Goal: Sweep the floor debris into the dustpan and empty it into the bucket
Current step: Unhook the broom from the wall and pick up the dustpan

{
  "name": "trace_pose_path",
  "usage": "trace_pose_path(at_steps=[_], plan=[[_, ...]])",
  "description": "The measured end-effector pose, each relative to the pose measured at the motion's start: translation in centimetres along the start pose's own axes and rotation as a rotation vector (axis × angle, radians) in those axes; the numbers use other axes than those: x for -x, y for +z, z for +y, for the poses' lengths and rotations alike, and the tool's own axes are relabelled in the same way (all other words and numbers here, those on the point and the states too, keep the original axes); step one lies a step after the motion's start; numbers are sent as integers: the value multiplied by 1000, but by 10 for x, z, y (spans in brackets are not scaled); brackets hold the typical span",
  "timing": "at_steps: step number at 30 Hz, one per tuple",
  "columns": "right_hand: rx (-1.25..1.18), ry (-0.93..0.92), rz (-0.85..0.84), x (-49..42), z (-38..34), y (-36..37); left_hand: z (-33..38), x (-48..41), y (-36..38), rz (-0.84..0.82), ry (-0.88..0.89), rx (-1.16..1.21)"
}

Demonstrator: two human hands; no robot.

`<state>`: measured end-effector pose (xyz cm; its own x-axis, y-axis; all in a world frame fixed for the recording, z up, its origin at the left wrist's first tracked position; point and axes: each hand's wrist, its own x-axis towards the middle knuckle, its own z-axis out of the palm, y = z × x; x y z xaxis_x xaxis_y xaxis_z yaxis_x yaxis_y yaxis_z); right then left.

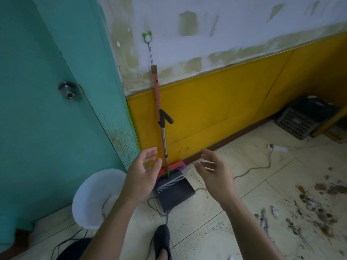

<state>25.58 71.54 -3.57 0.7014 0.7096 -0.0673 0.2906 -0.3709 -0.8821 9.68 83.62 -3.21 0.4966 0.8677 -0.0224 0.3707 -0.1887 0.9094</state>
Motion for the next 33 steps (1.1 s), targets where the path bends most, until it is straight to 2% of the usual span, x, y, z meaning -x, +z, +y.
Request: trace_pose_path(at_steps=[14, 25, 33], plan=[[26, 41, -5, -119, -42, 55, -16, -140, -26, -43, 7, 33], [-11, 24, -17, -176, -59, 69, -12, -195, -29, -64, 27, 9], [-83, -5, -90, -239, -62, 64, 3, -235, -13, 8, -10, 21]])
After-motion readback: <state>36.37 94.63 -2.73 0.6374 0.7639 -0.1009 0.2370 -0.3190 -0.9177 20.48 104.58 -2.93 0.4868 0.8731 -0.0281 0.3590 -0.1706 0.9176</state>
